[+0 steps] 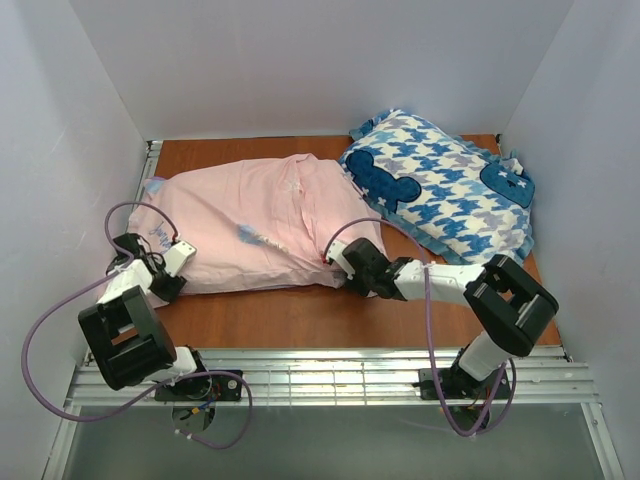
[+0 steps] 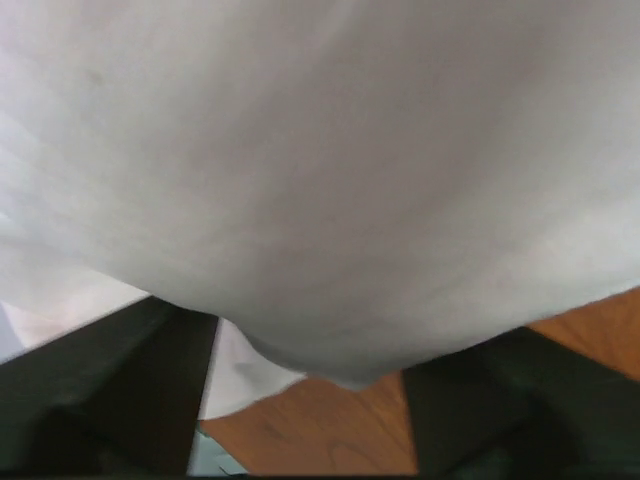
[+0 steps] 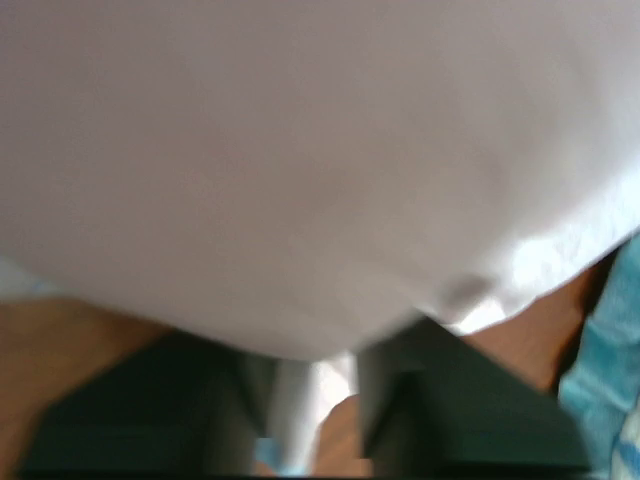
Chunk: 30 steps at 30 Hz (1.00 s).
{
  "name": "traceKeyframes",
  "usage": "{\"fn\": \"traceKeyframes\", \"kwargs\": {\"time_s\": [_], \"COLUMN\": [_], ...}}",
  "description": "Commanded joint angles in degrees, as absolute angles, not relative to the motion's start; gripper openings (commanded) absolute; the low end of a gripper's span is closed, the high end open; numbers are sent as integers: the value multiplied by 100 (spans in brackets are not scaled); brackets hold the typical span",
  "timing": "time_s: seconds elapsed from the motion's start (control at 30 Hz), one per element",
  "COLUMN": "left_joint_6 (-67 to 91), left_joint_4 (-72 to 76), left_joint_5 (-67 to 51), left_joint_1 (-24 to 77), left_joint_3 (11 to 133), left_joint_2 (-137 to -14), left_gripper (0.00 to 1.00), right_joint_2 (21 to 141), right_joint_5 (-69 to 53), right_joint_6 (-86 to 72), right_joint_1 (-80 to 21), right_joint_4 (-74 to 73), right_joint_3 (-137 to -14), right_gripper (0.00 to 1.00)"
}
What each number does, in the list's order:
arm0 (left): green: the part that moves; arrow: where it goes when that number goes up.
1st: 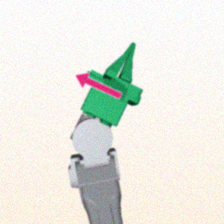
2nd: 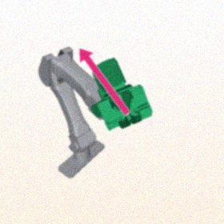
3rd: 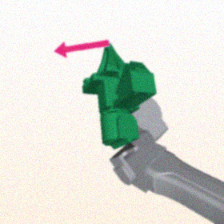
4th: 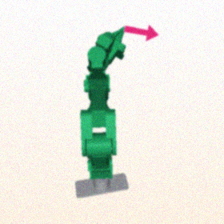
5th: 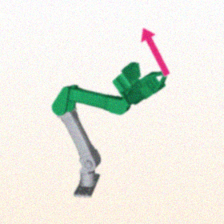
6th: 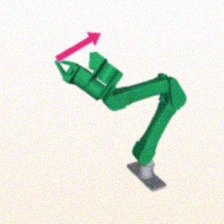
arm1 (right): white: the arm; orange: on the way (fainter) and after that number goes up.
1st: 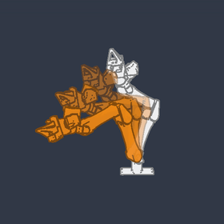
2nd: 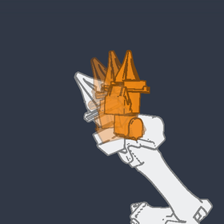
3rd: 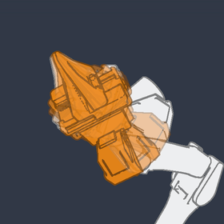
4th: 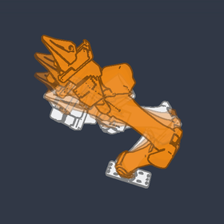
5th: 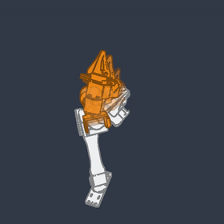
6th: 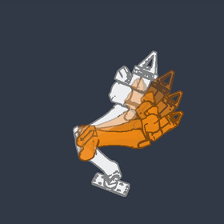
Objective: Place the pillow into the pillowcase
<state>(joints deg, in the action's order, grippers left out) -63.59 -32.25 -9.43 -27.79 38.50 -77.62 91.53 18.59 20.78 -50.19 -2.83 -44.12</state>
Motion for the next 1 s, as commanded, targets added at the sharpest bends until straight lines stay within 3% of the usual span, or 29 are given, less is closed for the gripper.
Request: {"fn": "traceKeyframes", "kwargs": {"time_s": [0.0,0.03,0.1,0.37,0.53,0.77,0.97], "left_joint_6": [-6399,-6355,-6154,-4513,-3490,-3050,-3120], "left_joint_4": [-2900,-2987,-3286,-3789,-3542,-3129,-3392], "left_joint_5": [-1045,-1168,-1606,-2988,-2857,-2339,-1767], "left_joint_1": [-2909,-2970,-3014,-3032,-3032,-3032,-3032], "left_joint_3": [3884,3972,4376,6107,7092,6961,7479], "left_joint_2": [-7910,-7875,-7692,-7049,-6515,-4697,-4456], "left_gripper": [55,29,0,0,0,0,0], "right_joint_2": [8624,8439,7789,6672,6434,5476,5177], "right_joint_5": [2154,2023,1873,861,1010,1239,677], "right_joint_6": [2118,2170,2363,2926,3181,2910,2505], "right_joint_1": [-4686,-4624,-4370,-3577,-3551,-3542,-3542], "right_joint_4": [-473,-544,-597,-1082,-1186,-1686,-2583], "right_joint_3": [-4236,-4228,-4236,-5281,-6459,-7355,-7893], "right_gripper": [1,1,1,1,1,1,1]}}
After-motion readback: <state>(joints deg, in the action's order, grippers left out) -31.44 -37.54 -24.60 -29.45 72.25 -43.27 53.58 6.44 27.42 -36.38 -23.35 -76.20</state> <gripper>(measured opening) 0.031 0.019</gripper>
